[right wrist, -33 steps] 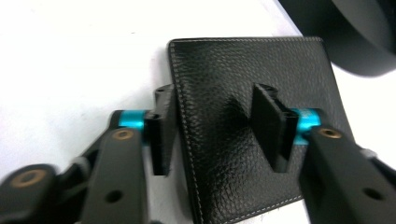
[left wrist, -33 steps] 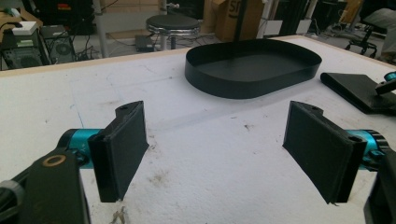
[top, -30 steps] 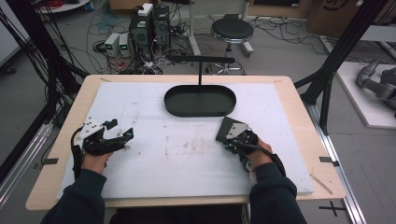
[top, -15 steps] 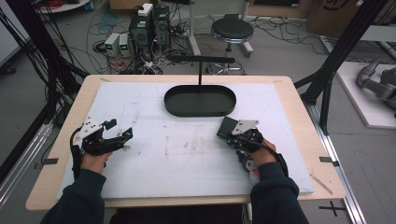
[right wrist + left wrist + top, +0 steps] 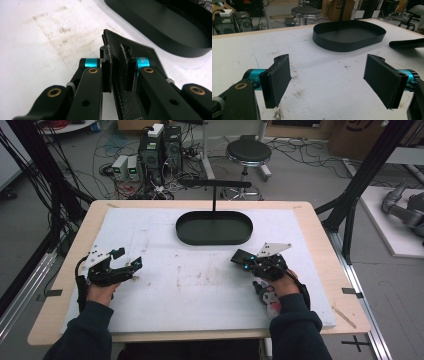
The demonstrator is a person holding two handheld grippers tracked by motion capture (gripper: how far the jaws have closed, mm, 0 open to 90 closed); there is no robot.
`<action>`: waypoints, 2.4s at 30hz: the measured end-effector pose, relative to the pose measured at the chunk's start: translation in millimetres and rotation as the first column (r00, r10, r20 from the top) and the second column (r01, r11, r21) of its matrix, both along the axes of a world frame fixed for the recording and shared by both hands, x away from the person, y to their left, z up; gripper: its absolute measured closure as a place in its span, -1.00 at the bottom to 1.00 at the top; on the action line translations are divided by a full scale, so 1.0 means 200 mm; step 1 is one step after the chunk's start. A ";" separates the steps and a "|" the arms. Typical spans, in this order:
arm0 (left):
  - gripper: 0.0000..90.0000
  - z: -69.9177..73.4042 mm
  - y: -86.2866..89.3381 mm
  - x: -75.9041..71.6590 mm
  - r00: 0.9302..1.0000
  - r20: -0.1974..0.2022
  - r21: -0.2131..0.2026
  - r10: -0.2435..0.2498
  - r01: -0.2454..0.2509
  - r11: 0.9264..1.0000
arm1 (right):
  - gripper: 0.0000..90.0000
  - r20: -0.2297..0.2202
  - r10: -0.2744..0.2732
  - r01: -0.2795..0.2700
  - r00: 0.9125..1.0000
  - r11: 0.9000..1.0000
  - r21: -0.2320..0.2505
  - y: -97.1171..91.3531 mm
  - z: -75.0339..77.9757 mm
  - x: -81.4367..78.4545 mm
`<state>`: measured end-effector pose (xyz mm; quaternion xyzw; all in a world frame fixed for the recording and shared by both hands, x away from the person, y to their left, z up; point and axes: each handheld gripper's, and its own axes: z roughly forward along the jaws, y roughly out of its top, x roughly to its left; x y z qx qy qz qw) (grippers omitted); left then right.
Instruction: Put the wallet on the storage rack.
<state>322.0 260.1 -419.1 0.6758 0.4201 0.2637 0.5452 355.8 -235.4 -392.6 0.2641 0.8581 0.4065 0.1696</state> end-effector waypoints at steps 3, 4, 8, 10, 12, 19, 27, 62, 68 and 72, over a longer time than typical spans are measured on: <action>-0.53 0.00 0.00 0.00 1.000 -0.001 0.001 0.001 -0.001 1.000 | 0.86 -0.009 -0.008 0.008 1.000 0.999 0.049 0.00 0.03 -0.01; -0.53 0.00 0.00 0.00 1.000 -0.001 0.001 0.001 -0.001 1.000 | 0.86 -0.017 -0.007 0.008 1.000 0.997 0.070 0.00 0.04 -0.01; -0.53 0.00 0.00 0.00 1.000 -0.001 0.002 0.004 -0.004 1.000 | 0.88 -0.003 0.000 0.000 1.000 0.993 0.116 0.00 0.07 -0.02; -0.53 0.00 0.00 0.00 1.000 -0.001 0.003 0.004 -0.004 1.000 | 0.88 -0.024 -0.001 0.005 1.000 0.989 0.146 0.00 0.09 -0.03; -0.53 0.00 0.00 0.00 1.000 0.001 0.000 0.005 -0.005 1.000 | 0.88 -0.020 -0.004 0.007 1.000 0.984 0.176 0.01 0.10 -0.03; -0.52 0.00 0.01 0.00 1.000 0.001 0.000 0.010 -0.010 1.000 | 0.83 -0.025 -0.091 0.094 0.996 0.974 0.206 -0.01 0.10 -0.02; -0.52 0.00 0.02 0.00 1.000 -0.003 -0.001 0.012 -0.012 1.000 | 0.57 -0.023 -0.149 0.151 0.989 0.974 0.166 -0.03 0.07 0.00; -0.52 0.00 0.01 0.00 1.000 0.001 -0.010 0.002 -0.002 1.000 | 0.75 0.082 -0.359 0.353 0.930 0.933 0.075 0.18 0.33 0.34; -0.52 0.00 0.01 0.00 1.000 0.003 -0.013 0.003 -0.003 1.000 | 0.75 0.074 -0.410 0.406 0.909 0.912 0.059 0.22 0.28 0.47; -0.52 0.00 0.01 0.00 1.000 0.004 -0.014 0.004 -0.004 1.000 | 0.75 0.059 -0.420 0.419 0.905 0.907 0.037 0.25 0.26 0.55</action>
